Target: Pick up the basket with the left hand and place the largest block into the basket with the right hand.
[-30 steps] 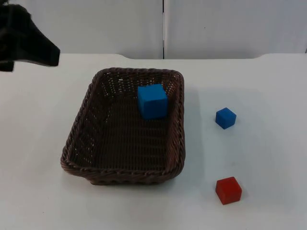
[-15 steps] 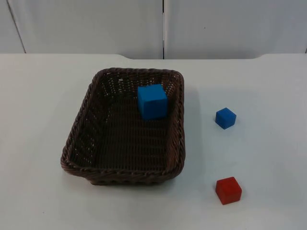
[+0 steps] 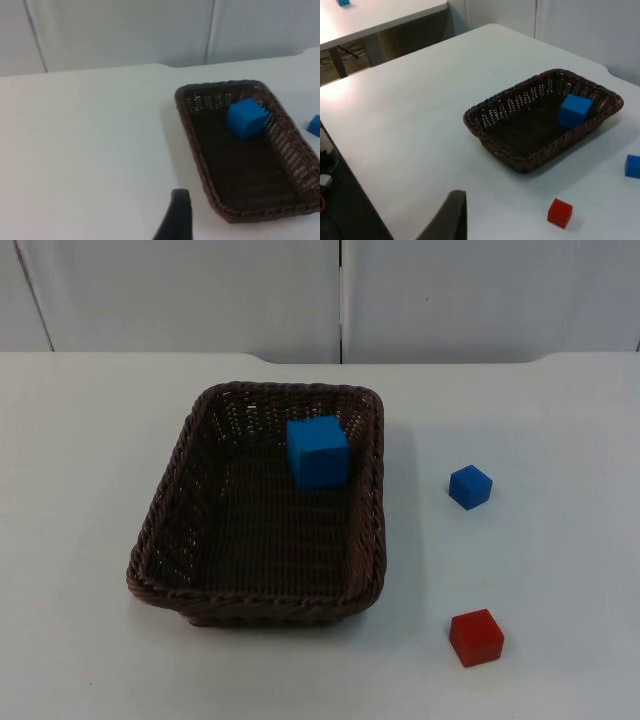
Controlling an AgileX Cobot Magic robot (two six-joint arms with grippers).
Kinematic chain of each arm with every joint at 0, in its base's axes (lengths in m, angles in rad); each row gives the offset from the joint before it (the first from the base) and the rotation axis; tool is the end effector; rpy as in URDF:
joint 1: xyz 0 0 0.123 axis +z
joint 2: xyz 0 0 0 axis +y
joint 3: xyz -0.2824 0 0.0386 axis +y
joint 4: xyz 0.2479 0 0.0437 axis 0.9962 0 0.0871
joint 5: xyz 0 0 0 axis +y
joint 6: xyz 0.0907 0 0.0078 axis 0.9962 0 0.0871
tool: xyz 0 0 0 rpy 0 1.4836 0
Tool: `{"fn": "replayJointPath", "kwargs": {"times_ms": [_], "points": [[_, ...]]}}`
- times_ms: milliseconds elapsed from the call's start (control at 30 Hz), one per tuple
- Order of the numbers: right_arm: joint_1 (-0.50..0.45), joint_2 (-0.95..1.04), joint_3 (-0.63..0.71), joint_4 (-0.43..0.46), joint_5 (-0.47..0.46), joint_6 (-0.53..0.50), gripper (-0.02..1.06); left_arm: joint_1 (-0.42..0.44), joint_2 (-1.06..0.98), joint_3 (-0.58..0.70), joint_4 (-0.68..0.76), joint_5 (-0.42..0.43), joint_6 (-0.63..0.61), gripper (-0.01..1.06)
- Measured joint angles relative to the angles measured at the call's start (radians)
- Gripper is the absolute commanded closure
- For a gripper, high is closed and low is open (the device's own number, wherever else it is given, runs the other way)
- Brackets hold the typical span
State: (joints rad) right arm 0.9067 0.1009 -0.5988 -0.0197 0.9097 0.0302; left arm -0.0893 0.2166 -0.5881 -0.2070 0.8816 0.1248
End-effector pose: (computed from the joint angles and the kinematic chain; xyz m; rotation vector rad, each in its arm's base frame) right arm 0.0049 0.0039 0.3175 -0.8252 1.7586 0.6093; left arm 0.0285 -0.0171 0.3160 0.1839 1.9757 -0.2210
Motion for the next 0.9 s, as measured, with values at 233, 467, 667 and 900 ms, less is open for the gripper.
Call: {"fn": "replayJointPath", "kwargs": {"times_ms": [233, 467, 667, 900], "points": [[0.000, -0.093, 0.000, 0.000, 0.109, 0.004, -0.01, 0.000, -0.139, 0.000, 0.151, 0.092, -0.125, 0.32], [0.000, -0.099, 0.027, 0.000, 0.165, 0.004, -0.01, 0.000, -0.213, 0.000, 0.255, 0.154, -0.200, 0.32], [0.000, -0.099, 0.076, 0.000, 0.174, 0.004, -0.01, 0.000, -0.213, 0.023, 0.289, 0.195, -0.244, 0.32], [0.000, -0.099, 0.076, 0.000, 0.174, 0.004, -0.01, 0.000, -0.213, 0.077, 0.289, 0.195, -0.256, 0.32]]}}
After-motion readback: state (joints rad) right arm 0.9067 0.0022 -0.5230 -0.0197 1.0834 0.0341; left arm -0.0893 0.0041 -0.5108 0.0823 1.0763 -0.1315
